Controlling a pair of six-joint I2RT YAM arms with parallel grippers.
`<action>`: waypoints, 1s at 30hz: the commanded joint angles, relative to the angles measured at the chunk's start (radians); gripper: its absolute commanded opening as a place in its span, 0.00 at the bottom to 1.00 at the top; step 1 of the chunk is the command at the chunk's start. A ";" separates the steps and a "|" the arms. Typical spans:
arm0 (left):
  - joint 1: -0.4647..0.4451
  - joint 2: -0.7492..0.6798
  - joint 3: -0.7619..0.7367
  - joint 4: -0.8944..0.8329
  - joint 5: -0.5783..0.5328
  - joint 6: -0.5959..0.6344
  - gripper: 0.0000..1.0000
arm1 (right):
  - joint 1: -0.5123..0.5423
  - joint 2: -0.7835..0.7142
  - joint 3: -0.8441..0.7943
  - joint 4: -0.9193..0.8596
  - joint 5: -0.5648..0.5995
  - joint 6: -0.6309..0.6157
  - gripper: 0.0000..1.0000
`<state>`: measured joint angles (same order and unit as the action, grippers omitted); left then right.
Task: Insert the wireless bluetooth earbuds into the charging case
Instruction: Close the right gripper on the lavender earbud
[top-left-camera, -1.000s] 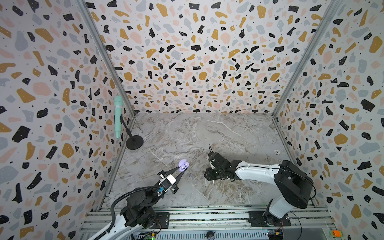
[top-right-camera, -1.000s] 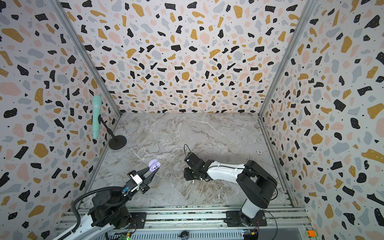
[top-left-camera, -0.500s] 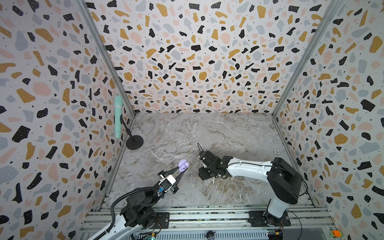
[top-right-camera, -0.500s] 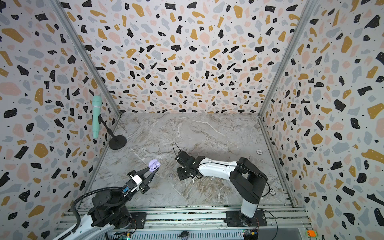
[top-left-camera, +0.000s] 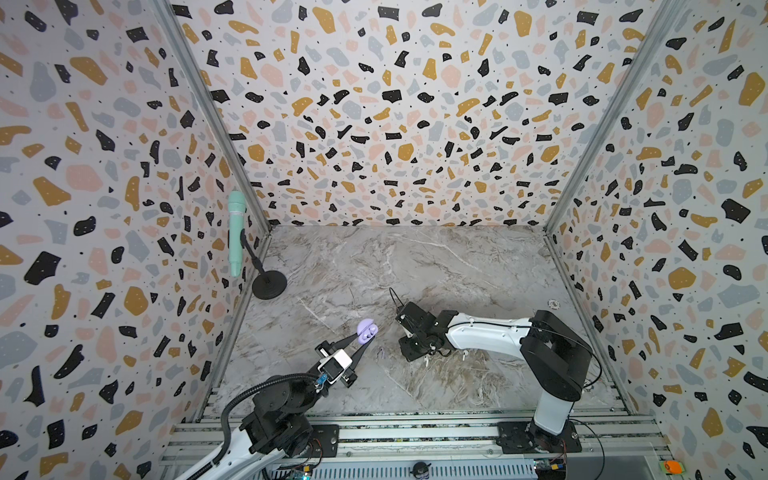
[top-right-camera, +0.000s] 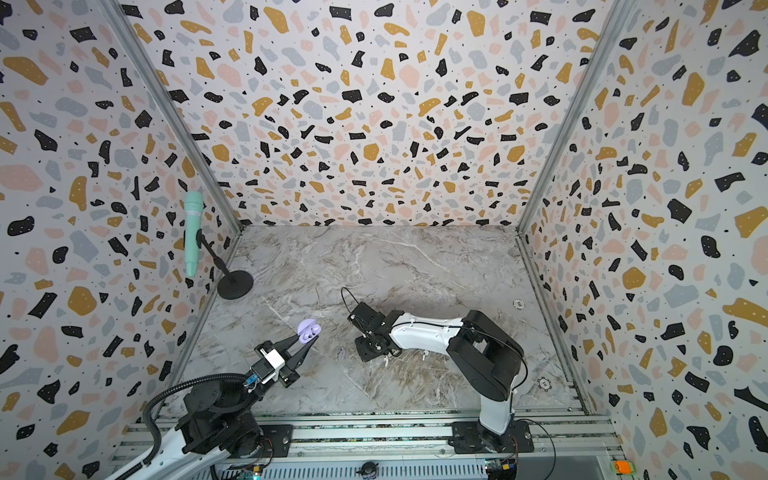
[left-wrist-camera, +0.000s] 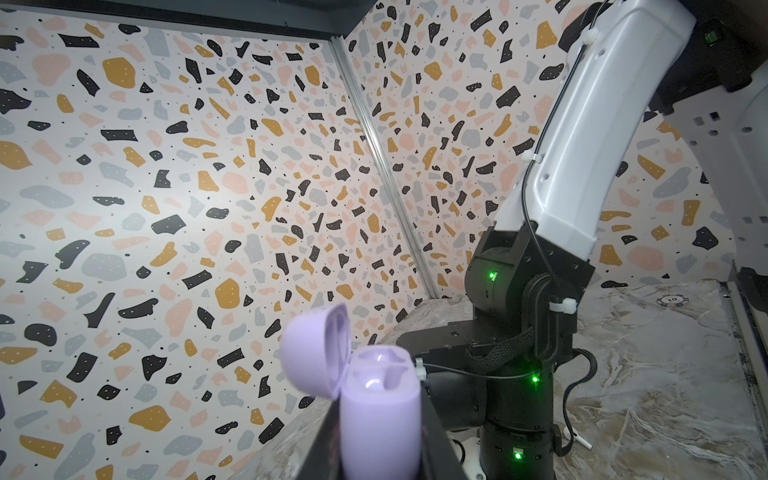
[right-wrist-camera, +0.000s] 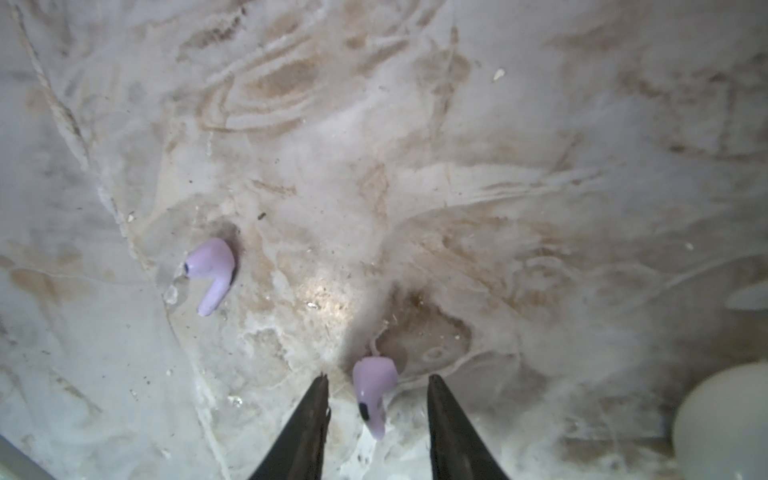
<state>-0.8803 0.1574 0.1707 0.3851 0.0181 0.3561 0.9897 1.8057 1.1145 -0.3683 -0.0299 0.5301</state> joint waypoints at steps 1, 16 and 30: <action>-0.004 -0.009 -0.004 0.034 0.005 0.013 0.00 | 0.004 0.004 0.034 -0.027 0.008 -0.018 0.39; -0.005 -0.011 -0.004 0.031 0.005 0.014 0.00 | 0.007 0.025 0.037 -0.018 0.012 -0.018 0.30; -0.004 -0.012 -0.004 0.029 0.005 0.017 0.00 | 0.010 0.046 0.036 -0.005 0.009 0.005 0.27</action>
<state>-0.8803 0.1562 0.1707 0.3813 0.0181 0.3573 0.9936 1.8374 1.1286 -0.3649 -0.0299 0.5201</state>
